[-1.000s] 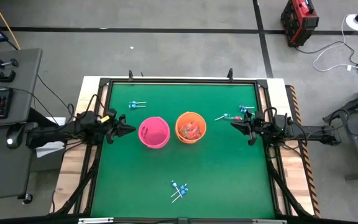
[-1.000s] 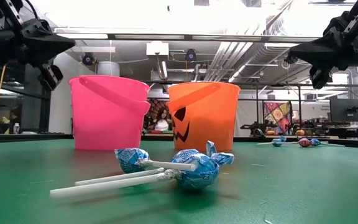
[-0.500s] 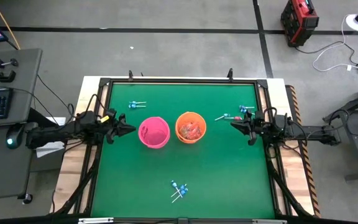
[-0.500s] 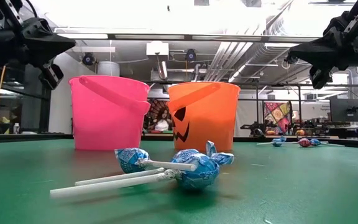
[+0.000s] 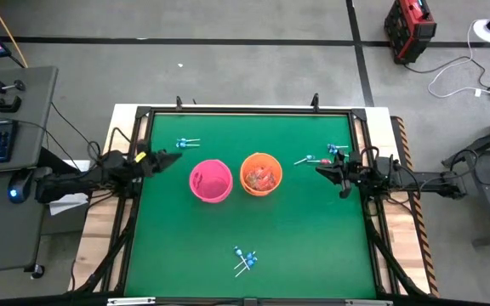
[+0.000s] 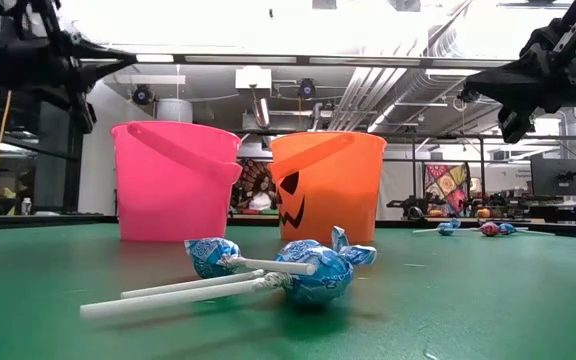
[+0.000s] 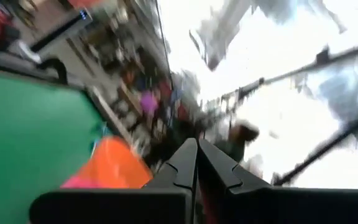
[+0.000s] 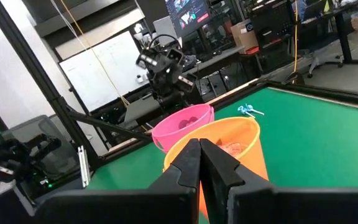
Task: Sort candy by brand, put in halloween buckets
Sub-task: Put the pink lollipop into the pink bucket, then put the blue lollipop into the pink bucket
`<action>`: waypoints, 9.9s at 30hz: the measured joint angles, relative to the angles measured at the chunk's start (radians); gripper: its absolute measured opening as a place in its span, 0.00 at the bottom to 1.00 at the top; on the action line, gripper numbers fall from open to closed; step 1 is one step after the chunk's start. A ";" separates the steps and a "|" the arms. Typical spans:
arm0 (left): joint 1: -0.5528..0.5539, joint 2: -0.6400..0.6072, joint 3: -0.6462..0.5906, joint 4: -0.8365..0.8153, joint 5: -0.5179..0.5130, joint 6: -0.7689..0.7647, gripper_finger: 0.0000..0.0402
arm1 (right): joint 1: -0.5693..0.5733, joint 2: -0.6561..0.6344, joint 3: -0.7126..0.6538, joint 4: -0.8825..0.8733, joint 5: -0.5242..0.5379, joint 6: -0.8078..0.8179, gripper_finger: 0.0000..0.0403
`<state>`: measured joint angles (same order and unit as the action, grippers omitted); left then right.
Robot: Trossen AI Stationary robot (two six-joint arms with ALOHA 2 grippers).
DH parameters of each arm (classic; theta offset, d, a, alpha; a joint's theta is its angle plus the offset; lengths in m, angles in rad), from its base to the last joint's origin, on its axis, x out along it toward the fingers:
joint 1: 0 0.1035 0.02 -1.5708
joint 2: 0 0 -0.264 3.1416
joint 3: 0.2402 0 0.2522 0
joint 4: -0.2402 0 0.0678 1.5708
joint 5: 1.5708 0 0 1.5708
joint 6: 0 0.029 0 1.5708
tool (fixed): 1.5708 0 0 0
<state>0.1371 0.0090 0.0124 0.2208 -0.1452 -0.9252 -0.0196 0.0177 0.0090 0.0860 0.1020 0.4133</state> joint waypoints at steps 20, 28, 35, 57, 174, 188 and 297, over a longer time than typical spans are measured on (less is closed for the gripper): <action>0.000 0.002 0.000 0.008 -0.133 0.055 0.01 | 0.000 0.000 0.000 0.142 0.237 0.418 0.00; 0.000 0.002 0.000 0.008 -0.086 0.065 0.01 | 0.000 0.000 0.000 0.142 0.237 0.417 0.00; 0.000 0.002 0.000 0.007 -0.054 0.065 0.01 | 0.000 0.015 0.004 0.279 0.234 0.383 0.00; -0.001 0.002 0.000 -0.040 -0.043 0.063 0.01 | -0.401 0.978 0.875 -1.065 0.216 0.391 0.06; 0.020 0.201 0.284 -0.370 -0.077 0.377 0.35 | -0.138 1.965 1.957 -0.729 -0.430 -0.249 0.66; 0.497 1.204 0.974 -1.130 0.168 0.877 0.46 | -0.194 1.711 2.034 -1.124 -0.168 -0.268 0.66; -0.227 1.318 1.277 -1.363 0.021 0.356 0.48 | 0.057 1.631 2.004 -1.582 -0.061 -0.041 0.66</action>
<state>-0.0897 1.3265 1.2892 -1.1422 -0.1240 -0.5692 0.0378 1.6491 2.0125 -1.4964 0.0414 0.3725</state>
